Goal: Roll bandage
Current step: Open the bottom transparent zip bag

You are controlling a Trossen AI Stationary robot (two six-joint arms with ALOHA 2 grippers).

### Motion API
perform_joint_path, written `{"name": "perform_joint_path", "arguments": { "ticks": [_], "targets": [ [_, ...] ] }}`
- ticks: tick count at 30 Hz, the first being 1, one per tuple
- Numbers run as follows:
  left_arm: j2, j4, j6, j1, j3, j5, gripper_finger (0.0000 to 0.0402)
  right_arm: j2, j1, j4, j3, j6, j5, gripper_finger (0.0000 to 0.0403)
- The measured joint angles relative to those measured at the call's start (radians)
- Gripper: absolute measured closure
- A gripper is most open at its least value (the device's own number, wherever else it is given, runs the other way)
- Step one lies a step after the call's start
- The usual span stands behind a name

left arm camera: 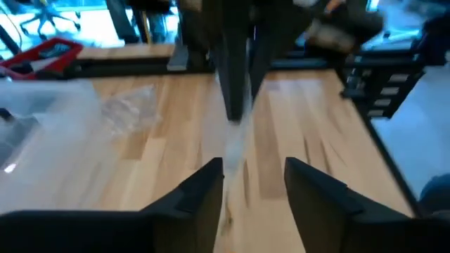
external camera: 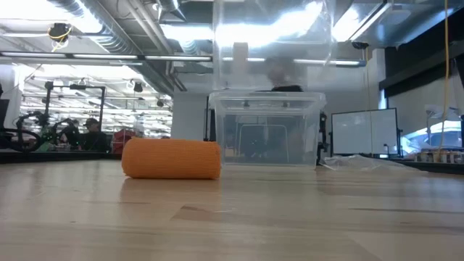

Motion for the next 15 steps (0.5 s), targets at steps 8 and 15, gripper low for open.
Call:
{"name": "perform_joint_path", "arguments": {
  "ticks": [8, 15],
  "targets": [
    [0.007, 0.071, 0.033, 0.0, -0.011, -0.046, 0.0258, 0.002, -0.002, 0.021, -0.001, 0.018, 0.004, 0.0401],
    [0.012, 0.142, 0.035, 0.0, -0.055, -0.049, 0.029, 0.002, -0.002, 0.027, -0.001, 0.018, 0.002, 0.0402]
  ]
}}
